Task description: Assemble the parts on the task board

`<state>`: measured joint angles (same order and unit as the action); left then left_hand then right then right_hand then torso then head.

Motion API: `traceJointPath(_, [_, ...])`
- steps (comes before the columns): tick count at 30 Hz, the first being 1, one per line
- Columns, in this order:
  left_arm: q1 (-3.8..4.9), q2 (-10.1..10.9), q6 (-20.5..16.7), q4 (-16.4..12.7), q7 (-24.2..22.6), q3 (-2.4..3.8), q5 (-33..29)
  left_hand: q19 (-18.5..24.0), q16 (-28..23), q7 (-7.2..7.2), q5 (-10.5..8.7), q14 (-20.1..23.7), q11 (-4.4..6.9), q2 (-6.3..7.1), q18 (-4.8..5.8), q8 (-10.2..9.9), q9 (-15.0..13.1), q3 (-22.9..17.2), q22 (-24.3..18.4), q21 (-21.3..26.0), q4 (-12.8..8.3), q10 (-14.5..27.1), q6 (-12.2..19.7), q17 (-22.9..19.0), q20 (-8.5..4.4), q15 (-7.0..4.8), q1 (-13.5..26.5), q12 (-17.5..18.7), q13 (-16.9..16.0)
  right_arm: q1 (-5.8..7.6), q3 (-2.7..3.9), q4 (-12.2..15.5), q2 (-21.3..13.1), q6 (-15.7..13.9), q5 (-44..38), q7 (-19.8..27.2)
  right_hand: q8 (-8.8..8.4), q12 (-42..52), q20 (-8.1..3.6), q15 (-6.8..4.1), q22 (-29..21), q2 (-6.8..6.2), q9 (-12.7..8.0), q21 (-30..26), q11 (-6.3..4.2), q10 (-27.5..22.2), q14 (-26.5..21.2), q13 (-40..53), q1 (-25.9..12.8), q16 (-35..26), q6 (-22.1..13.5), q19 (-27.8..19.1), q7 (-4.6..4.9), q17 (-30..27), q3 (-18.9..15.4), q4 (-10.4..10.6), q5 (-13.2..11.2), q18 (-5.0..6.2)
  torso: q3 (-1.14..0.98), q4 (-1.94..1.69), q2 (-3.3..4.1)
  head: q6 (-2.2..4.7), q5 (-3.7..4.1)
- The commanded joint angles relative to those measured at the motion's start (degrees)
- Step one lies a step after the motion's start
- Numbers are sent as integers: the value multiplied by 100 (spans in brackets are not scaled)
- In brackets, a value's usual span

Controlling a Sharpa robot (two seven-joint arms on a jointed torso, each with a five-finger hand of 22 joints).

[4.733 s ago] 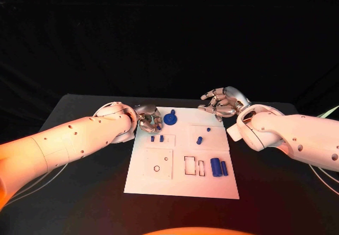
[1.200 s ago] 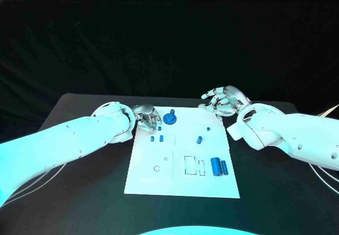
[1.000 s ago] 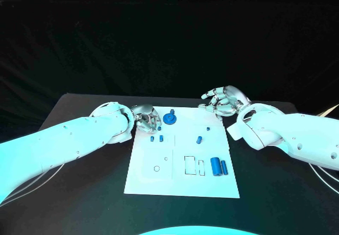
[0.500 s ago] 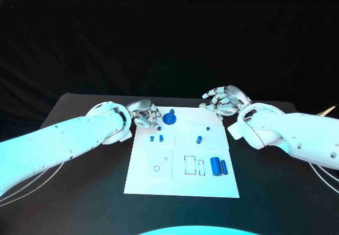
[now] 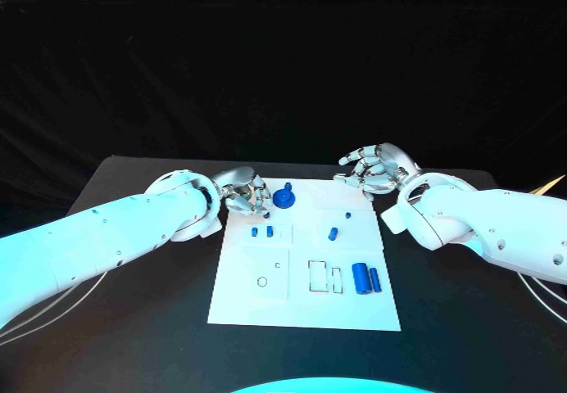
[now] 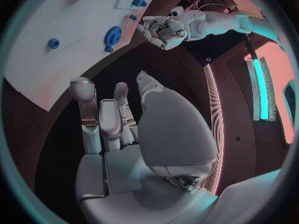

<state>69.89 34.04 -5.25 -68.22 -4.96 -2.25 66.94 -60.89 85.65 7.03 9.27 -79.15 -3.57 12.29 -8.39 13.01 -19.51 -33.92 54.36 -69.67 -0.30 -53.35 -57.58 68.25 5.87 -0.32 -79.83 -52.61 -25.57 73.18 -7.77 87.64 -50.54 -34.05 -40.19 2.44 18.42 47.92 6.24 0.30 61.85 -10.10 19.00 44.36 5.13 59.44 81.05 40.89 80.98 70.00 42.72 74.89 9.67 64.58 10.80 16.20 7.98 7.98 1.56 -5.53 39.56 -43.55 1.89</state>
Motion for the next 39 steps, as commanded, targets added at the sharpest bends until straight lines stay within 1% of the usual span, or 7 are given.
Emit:
traceJointPath(1, [1,-34,67,15,38,4,48,-164,140,-9,-48,-117,114,-116,41,143,-106,-127,171,-156,34,0,-122,170,-23,-33,67,-219,-203,-5,1,2,2,15,-7,14,150,-58,-21,-7,-15,-14,-24,-108,-36,-215,-20,-40,-101,-47,39,-27,9,-22,271,-8,12,37,-2,-3,2,-3,-5])
traceJointPath(4, [1,-60,84,46,70,3,94,-209,156,-29,-48,-152,137,-142,51,192,-127,-139,226,-190,28,23,-177,238,-43,-54,61,-461,-352,-5,1,3,4,14,-7,14,150,-58,-21,-7,-15,-14,-24,-108,-36,-215,-20,-40,-101,-47,39,-27,9,-22,271,-8,12,37,-2,-1,0,0,-8])
traceJointPath(10, [1,-111,73,108,111,2,175,-268,172,-39,-50,-193,151,-172,65,223,-141,-153,297,-234,20,22,-205,314,-59,-69,55,-653,-468,-5,1,5,7,12,-7,15,150,-58,-21,-7,-15,-14,-24,-108,-36,-215,-20,-40,-101,-47,39,-27,9,-22,271,-8,12,37,0,0,3,1,-12])
traceJointPath(14, [1,-131,68,138,127,1,182,-286,176,-40,-47,-204,153,-190,70,229,-143,-164,318,-247,21,31,-208,334,-62,-71,51,-689,-491,-6,1,5,10,11,-7,16,150,-58,-21,-7,-15,-14,-24,-108,-36,-215,-20,-40,-101,-47,39,-27,9,-22,271,-8,12,37,0,4,3,7,-15])
traceJointPath(17, [1,-138,82,151,136,1,193,-297,179,-41,-46,-214,154,-206,72,235,-146,-172,331,-255,23,36,-214,353,-64,-72,49,-708,-503,-6,1,5,10,11,-7,17,150,-58,-21,-7,-15,-14,-24,-108,-36,-215,-20,-40,-101,-47,39,-27,9,-22,271,-8,12,37,-1,0,3,7,-14])
traceJointPath(23, [1,-150,149,171,151,0,229,-330,188,-54,-45,-238,168,-264,80,290,-174,-193,370,-282,24,22,-279,396,-74,-83,42,-820,-569,-6,1,7,11,10,-7,18,150,-58,-21,-7,-15,-14,-24,-108,-36,-215,-20,-40,-101,-47,39,-27,9,-22,271,-8,12,37,0,1,5,1,-12])
traceJointPath(39, [-1,-186,218,244,201,-4,299,-359,194,-62,-46,-257,180,-314,86,328,-195,-213,407,-304,31,-87,-314,434,-82,-94,47,-954,-748,-6,1,10,12,9,-7,21,165,-52,-23,-9,-18,-11,-28,-104,-38,-209,-11,-62,-99,-48,40,-7,7,-12,292,-12,12,34,1,0,5,-5,-9])
